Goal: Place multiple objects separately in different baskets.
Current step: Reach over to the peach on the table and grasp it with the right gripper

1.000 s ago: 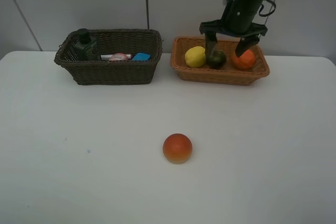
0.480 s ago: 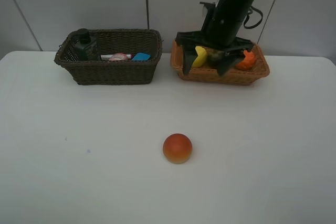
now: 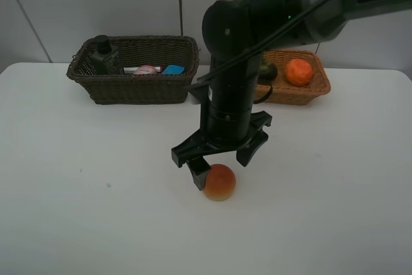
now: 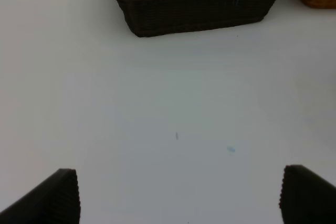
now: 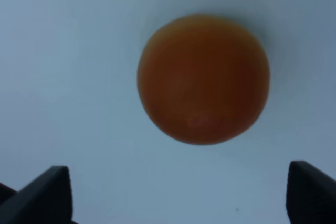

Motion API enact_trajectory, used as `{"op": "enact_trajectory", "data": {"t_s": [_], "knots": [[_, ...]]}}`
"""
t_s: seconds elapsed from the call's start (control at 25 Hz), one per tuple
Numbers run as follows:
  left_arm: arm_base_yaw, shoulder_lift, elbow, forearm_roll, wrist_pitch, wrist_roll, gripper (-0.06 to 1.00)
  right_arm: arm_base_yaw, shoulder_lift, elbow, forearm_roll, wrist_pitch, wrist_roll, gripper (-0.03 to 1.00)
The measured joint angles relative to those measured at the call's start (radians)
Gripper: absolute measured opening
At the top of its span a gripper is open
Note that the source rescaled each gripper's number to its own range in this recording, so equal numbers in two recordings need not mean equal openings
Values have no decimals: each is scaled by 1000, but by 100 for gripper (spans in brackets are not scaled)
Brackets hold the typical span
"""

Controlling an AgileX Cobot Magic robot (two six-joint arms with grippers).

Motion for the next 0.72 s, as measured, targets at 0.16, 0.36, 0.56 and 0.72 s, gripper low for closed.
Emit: {"op": "enact_trajectory", "data": {"t_s": [0.16, 0.36, 0.56, 0.72], "knots": [[0, 0, 0, 0, 0, 0, 100, 0, 9, 35, 0, -72, -3, 88], [0, 0, 0, 0, 0, 0, 100, 0, 15, 47, 0, -139, -9, 88], [0, 0, 0, 0, 0, 0, 100, 0, 15, 47, 1, -196, -10, 88], [0, 0, 0, 0, 0, 0, 100, 0, 41, 47, 3, -204, -11, 88]]}}
